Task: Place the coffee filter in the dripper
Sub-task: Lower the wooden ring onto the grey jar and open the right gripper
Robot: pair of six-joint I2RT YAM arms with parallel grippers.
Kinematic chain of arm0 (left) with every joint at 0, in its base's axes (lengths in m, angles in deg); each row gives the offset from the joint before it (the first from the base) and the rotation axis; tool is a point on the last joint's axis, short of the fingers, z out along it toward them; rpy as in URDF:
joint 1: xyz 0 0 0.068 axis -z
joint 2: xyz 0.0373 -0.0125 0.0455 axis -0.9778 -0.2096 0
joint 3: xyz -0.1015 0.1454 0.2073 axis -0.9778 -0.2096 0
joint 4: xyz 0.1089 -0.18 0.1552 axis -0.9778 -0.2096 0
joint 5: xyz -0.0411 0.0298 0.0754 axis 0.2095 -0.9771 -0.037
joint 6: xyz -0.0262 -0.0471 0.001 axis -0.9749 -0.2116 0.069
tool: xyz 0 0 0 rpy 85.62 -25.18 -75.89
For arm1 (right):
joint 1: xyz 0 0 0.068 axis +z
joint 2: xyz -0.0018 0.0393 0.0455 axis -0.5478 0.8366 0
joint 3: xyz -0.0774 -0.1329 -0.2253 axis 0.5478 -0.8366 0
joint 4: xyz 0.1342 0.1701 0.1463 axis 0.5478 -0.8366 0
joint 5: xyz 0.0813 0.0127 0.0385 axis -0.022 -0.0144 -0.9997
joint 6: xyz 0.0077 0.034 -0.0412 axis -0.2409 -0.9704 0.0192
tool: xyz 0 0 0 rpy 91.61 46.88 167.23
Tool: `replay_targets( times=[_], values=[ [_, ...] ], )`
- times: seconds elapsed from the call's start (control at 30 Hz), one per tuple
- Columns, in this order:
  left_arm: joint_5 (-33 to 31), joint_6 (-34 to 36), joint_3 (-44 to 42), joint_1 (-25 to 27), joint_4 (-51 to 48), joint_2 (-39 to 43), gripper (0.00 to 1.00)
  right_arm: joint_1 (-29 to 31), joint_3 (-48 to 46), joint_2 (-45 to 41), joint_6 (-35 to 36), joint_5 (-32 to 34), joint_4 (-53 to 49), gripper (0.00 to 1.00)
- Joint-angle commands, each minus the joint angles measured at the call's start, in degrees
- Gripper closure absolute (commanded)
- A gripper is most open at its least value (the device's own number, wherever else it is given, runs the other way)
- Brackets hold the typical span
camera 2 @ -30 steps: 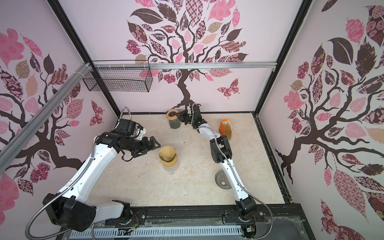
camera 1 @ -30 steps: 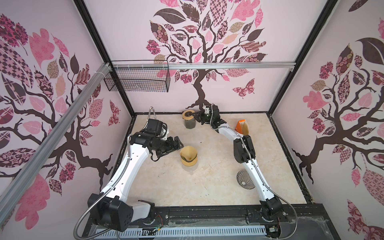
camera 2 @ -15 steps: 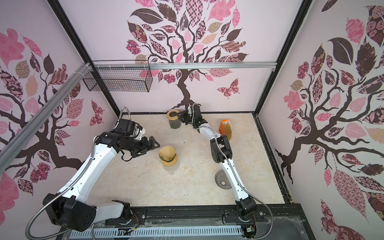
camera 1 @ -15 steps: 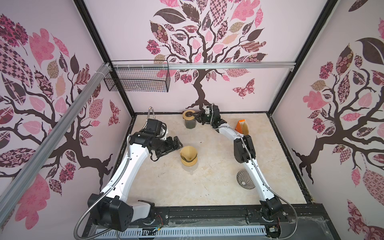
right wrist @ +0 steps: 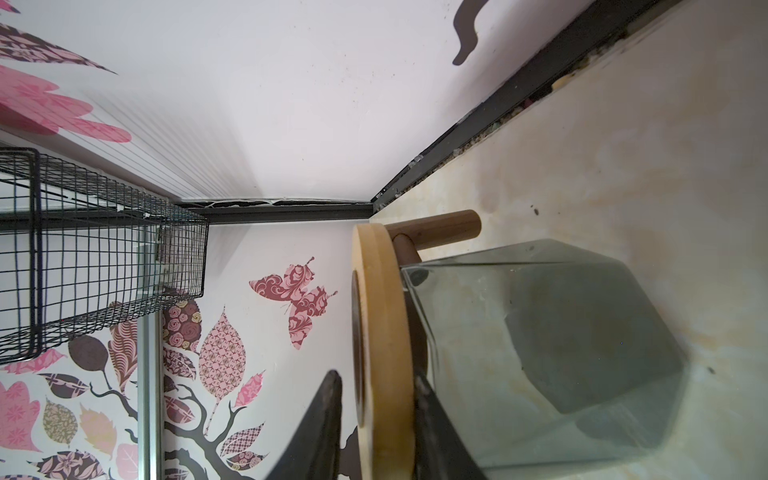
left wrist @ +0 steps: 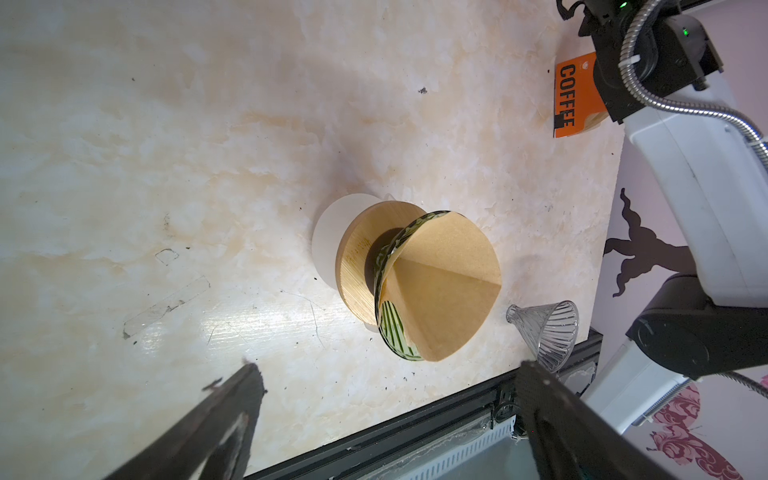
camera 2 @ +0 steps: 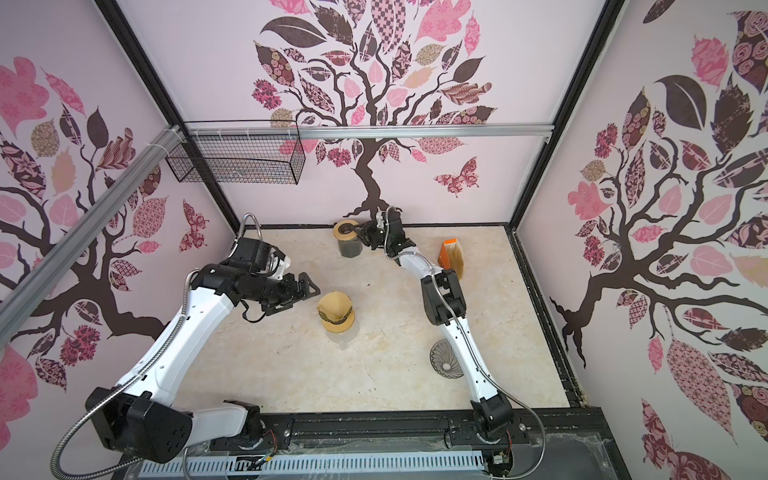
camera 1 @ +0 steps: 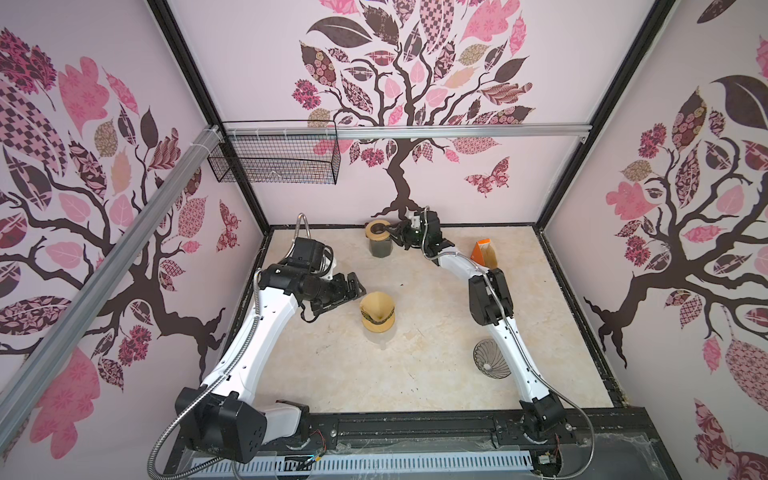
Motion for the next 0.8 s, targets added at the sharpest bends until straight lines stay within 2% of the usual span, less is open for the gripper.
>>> replay_targets(
  times=[0.0, 0.33, 0.47, 0.77],
  values=[
    [0.59, 0.81, -0.99, -0.29, 0.76, 1.22, 0.02, -0.45, -1.78, -4.88, 1.06, 1.46, -1.87, 0.69],
    [0.85, 0.90, -1.15, -0.47, 0.93, 1.35, 0.02, -0.70, -4.46, -7.69, 2.91, 1.86, -2.26, 0.69],
    [0.85, 1.00, -1.18, -0.54, 0.90, 1.37, 0.02, -0.96, -9.53, -11.51, 4.09, 4.35, -0.94, 0.67],
    [1.27, 1.08, -1.02, -0.69, 1.55, 1.32, 0.02, -2.11, -12.61, -14.47, 5.07, 4.05, -1.32, 0.65]
  ],
)
